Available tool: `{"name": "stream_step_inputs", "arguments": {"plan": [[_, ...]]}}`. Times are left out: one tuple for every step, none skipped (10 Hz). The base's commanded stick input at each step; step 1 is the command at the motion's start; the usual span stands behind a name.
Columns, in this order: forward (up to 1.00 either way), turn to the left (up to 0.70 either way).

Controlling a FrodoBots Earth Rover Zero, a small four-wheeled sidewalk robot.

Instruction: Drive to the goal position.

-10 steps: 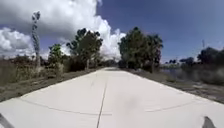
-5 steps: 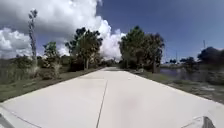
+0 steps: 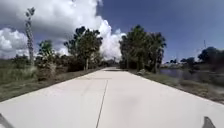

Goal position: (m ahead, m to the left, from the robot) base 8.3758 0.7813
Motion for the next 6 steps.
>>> {"name": "stream_step_inputs", "arguments": {"plan": [[0.70,0.00],[0.70,0.00],[0.70,0.00],[0.70,0.00],[0.70,0.00],[0.70,0.00]]}}
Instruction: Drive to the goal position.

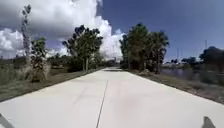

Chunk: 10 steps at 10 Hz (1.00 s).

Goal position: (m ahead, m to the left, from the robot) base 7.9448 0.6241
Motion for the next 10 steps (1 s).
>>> {"name": "stream_step_inputs", "arguments": {"plan": [[0.70,0.00],[0.70,0.00],[0.70,0.00],[0.70,0.00],[0.70,0.00],[0.70,0.00],[0.70,0.00],[0.70,0.00],[0.70,0.00],[0.70,0.00]]}}
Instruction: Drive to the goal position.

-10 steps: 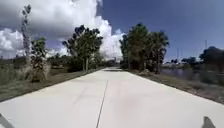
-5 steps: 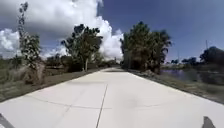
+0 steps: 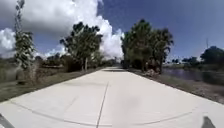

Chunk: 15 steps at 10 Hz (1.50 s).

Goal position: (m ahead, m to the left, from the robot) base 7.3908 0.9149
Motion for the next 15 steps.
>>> {"name": "stream_step_inputs", "arguments": {"plan": [[0.70,0.00],[0.70,0.00],[0.70,0.00],[0.70,0.00],[0.70,0.00],[0.70,0.00],[0.70,0.07],[0.70,0.35],[0.70,0.26],[0.70,0.00],[0.70,0.00],[0.70,0.00],[0.70,0.00],[0.70,0.00],[0.70,0.00]]}}
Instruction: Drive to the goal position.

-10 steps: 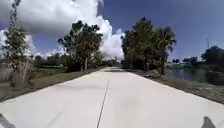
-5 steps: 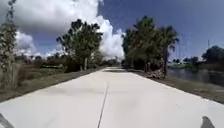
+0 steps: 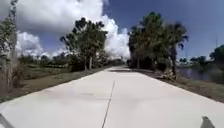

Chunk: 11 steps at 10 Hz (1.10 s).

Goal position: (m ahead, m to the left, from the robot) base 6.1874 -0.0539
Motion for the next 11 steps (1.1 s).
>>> {"name": "stream_step_inputs", "arguments": {"plan": [[0.70,0.00],[0.70,0.00],[0.70,0.00],[0.70,0.00],[0.70,0.00],[0.70,0.00],[0.70,0.00],[0.70,0.00],[0.70,0.00],[0.70,0.00],[0.70,0.00]]}}
